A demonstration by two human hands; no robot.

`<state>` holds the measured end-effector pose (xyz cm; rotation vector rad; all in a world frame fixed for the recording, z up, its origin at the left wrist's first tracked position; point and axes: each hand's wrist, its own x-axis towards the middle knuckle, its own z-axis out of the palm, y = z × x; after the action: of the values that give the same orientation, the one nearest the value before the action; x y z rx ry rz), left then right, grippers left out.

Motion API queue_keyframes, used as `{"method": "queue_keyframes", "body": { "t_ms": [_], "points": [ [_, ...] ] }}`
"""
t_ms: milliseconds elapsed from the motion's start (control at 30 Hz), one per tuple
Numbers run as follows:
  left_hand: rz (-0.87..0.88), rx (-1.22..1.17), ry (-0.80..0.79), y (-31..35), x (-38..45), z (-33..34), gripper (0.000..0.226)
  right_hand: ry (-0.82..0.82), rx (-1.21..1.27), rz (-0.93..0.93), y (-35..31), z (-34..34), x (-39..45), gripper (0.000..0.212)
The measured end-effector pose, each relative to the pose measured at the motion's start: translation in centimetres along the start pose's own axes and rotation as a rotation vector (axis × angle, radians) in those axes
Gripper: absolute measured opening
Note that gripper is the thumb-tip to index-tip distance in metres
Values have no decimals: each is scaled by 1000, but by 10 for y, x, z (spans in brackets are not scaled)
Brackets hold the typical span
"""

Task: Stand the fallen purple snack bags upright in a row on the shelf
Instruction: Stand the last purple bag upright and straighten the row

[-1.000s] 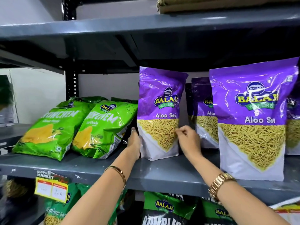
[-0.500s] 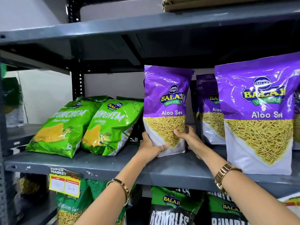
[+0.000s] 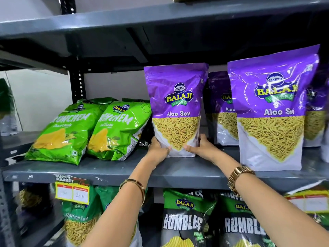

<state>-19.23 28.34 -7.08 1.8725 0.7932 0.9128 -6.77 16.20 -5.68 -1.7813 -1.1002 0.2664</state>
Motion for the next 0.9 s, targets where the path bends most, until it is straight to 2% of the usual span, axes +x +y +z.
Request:
{"method": "queue_keyframes", "body": {
  "t_ms": [133, 367, 600, 633, 700, 767, 833, 900],
  "points": [
    [-3, 40, -4, 1, -10, -5, 62, -18, -72, 30, -1, 2, -12, 77],
    [19, -53, -62, 5, -52, -19, 57, -13, -121, 14, 4, 3, -37, 75],
    [22, -105, -36, 9, -67, -21, 59, 81, -144, -7, 6, 5, -48, 74],
    [37, -93, 26, 10, -69, -20, 66, 128, -95, -23, 5, 7, -49, 72],
    [160, -58, 257, 12, -80, -15, 79, 314, 125, -120, 1, 10, -57, 60],
    [428, -3, 469, 16, -99, -2, 74, 596, 308, -311, -1, 10, -72, 40],
    [705, 27, 487, 23, -107, 23, 64, 882, 174, -500, 6, -2, -88, 25],
    [848, -25, 439, 36, -109, 47, 55, 1060, -87, -621, 15, -24, -94, 22]
  ]
}}
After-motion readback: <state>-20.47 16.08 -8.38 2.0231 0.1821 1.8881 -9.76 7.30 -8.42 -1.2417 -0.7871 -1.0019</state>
